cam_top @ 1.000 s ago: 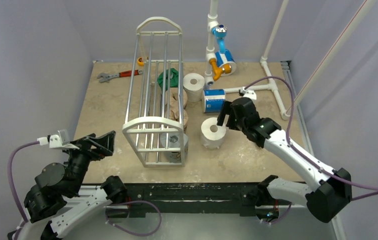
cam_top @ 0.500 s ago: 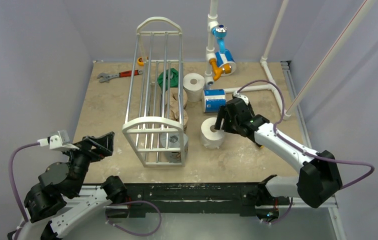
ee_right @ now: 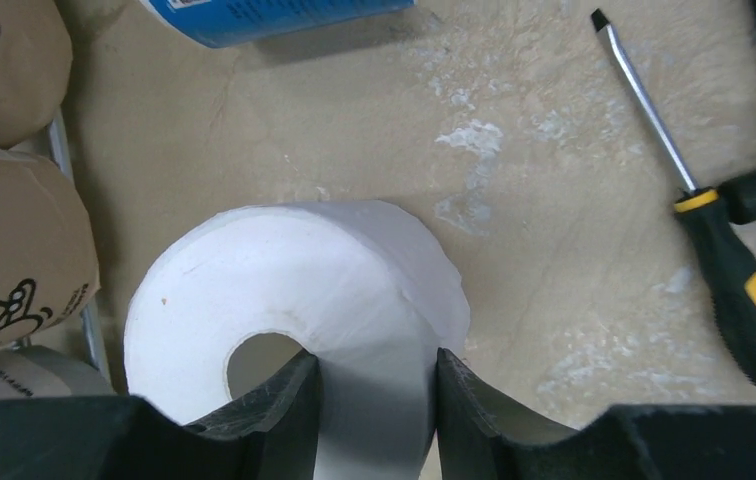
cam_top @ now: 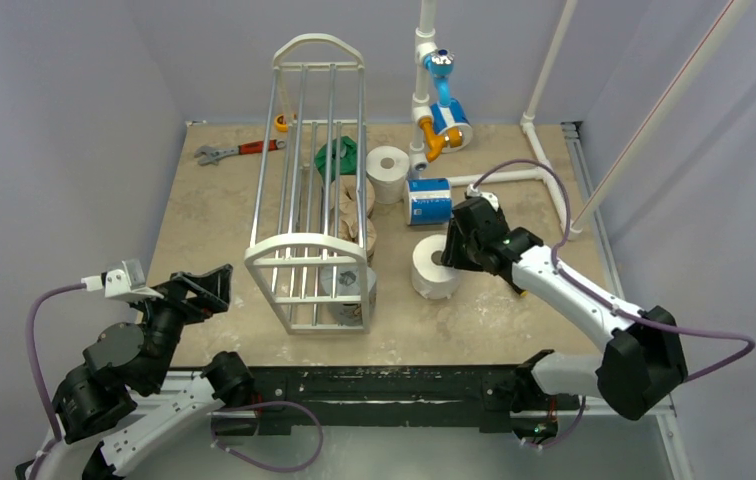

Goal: Place and organize the paper towels onto the shelf
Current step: Pick up the paper towel from the center of the board, then place the paper towel on the shelf.

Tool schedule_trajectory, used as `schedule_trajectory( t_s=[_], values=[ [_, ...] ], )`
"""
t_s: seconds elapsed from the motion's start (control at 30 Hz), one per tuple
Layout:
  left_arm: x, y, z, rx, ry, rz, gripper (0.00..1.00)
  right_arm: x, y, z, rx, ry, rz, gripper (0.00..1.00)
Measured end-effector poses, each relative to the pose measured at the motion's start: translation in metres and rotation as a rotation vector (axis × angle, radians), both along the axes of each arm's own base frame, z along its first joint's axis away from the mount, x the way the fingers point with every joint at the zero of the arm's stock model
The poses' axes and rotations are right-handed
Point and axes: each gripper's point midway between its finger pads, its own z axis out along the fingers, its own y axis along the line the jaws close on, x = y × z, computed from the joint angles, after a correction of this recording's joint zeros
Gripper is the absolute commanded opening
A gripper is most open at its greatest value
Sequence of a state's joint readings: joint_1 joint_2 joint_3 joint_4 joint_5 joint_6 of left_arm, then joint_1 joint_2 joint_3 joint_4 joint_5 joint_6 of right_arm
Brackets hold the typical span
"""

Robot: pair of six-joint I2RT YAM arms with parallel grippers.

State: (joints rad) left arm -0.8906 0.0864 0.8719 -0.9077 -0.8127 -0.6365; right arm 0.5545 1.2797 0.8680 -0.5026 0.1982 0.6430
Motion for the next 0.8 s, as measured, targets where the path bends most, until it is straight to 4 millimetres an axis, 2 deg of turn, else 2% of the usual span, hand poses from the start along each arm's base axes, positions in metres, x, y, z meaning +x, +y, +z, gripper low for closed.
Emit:
schedule_trajectory(
  t_s=[0.07, 0.13, 0.2, 0.3, 0.43, 0.57, 0.7, 0.8],
  values=[
    [0.0, 0.0, 0.0, 0.0, 0.0, -0.002, 0.99, -0.002, -0.006, 0.016, -0.026, -0.01, 0.008, 0.18],
    [0.0, 0.0, 0.0, 0.0, 0.0, -0.002, 1.0, 0.003, -0.004, 0.047, -0.016, -0.06, 0.023, 0.17],
    [0.0, 0.0, 0.0, -0.001, 0.0, -0.003, 0.99, 0.011, 0.0, 0.084, 0.011, -0.126, 0.041, 0.16],
    [0.0, -0.001, 0.0, -0.001, 0.0, -0.005, 1.0, 0.02, 0.011, 0.153, 0.09, -0.258, 0.077, 0.16],
    [0.0, -0.001, 0.0, -0.001, 0.0, -0.006, 0.99, 0.018, 0.019, 0.225, 0.167, -0.388, 0.12, 0.17],
    [0.0, -0.002, 0.0, 0.0, 0.001, -0.009, 0.99, 0.011, 0.023, 0.272, 0.216, -0.471, 0.148, 0.17],
    [0.001, -0.003, 0.001, 0.007, 0.007, -0.009, 0.99, 0.008, 0.026, 0.301, 0.247, -0.516, 0.171, 0.17],
    [0.002, -0.004, 0.002, 0.01, 0.009, -0.009, 0.99, 0.008, 0.035, 0.313, 0.268, -0.535, 0.196, 0.17]
  ],
)
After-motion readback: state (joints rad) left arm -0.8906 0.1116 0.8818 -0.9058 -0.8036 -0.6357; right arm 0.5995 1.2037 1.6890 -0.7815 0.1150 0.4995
